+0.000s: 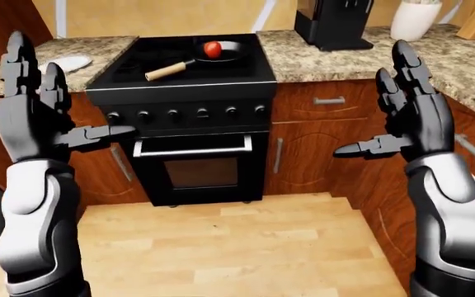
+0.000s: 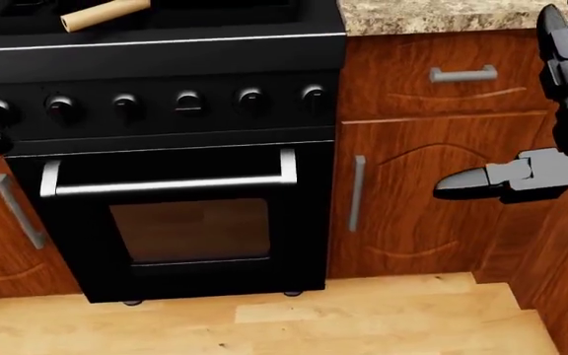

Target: Pick the tomato from the pan and place it on the plate.

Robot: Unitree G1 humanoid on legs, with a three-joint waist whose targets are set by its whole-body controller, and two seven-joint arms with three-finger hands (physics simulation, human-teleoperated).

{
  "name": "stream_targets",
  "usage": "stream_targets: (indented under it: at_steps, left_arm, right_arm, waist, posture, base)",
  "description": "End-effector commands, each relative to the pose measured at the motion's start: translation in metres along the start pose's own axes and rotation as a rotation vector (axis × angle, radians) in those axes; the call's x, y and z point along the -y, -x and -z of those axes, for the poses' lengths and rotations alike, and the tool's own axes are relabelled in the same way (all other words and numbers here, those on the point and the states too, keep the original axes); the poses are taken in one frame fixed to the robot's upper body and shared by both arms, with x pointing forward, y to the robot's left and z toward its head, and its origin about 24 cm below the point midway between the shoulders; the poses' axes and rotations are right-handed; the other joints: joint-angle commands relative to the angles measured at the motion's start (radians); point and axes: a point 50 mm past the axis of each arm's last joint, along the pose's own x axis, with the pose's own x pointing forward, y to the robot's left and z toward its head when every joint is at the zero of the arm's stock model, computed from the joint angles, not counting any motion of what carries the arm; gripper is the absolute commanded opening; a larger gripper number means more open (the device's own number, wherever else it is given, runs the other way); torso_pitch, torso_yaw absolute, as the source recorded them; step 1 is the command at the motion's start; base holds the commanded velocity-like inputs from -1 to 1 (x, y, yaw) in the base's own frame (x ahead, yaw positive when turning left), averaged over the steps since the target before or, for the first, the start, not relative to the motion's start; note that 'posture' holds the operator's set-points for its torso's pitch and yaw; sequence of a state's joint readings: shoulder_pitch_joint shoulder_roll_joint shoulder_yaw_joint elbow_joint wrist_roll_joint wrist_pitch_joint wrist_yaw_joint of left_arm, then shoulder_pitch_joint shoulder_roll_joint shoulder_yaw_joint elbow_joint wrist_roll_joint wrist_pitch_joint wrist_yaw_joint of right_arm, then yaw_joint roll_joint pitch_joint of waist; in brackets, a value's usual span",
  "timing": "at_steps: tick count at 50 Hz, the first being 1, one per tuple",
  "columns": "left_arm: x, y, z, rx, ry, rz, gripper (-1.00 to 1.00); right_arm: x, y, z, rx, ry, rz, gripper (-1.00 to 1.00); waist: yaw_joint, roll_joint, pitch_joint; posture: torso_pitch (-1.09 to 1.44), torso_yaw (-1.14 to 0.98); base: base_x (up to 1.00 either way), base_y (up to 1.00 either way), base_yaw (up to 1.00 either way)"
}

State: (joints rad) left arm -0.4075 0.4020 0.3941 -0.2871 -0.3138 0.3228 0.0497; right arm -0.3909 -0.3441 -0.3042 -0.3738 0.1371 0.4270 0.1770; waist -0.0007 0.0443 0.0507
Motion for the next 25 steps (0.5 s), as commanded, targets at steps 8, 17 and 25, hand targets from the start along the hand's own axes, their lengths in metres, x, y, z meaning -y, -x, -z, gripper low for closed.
stream_targets:
  at_steps: [8,17,25]
  left_arm:
    - [0.003,-0.004,-0.02,0.096,-0.002,0.015,1.0]
    - [0.004,-0.005,-0.023,0.101,-0.004,0.014,1.0]
    - [0.003,-0.006,-0.025,0.104,-0.001,0.012,1.0]
  right_arm:
    - [0.007,-0.003,-0.024,0.1,0.036,0.019,1.0]
    - [0.007,-0.003,-0.026,0.105,0.044,0.012,1.0]
    - [0.007,-0.003,-0.03,0.109,0.046,0.009,1.0]
  waist:
    - [0.006,-0.094,-0.02]
    - [-0.006,-0.058,-0.009]
    - [-0.003,0.032,-0.017]
  posture:
    - [0.0,0.0]
    - [0.0,0.0]
    - [0.0,0.0]
  base:
    - [0.18,0.14,0.0]
    - [0.25,0.14,0.0]
    - [0.27,0.18,0.0]
